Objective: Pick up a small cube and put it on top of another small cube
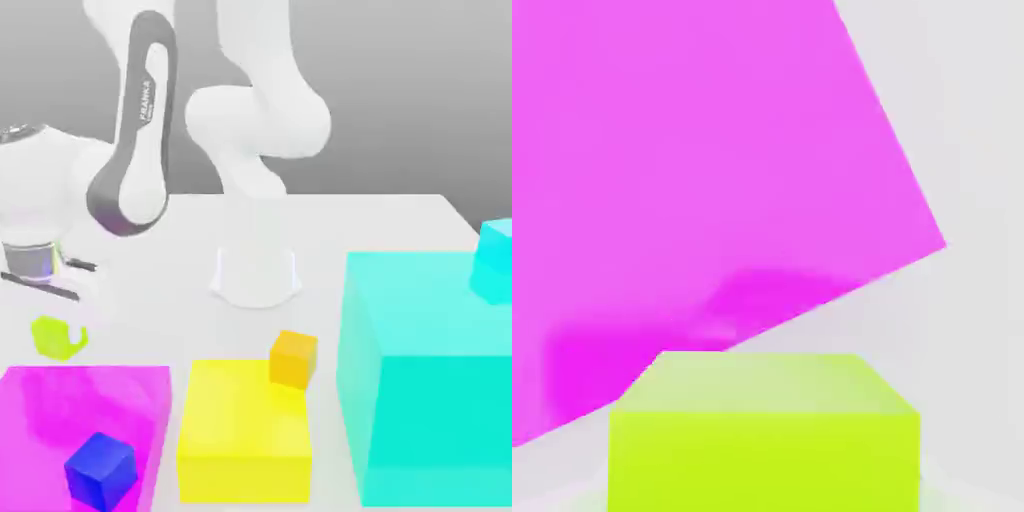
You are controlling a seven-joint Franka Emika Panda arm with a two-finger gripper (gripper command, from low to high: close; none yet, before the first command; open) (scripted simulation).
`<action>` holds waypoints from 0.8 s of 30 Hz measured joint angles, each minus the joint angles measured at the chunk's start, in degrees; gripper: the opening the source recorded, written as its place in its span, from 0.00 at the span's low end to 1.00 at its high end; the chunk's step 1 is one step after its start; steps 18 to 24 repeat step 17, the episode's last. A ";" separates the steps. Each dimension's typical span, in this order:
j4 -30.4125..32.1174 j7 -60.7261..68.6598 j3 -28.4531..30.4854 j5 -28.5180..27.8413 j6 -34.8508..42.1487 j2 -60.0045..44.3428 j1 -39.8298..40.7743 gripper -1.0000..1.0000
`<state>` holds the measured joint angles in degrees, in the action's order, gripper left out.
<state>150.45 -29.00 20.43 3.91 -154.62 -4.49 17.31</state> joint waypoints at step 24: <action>-20.46 -23.04 -7.61 1.50 11.20 -9.36 -12.82 1.00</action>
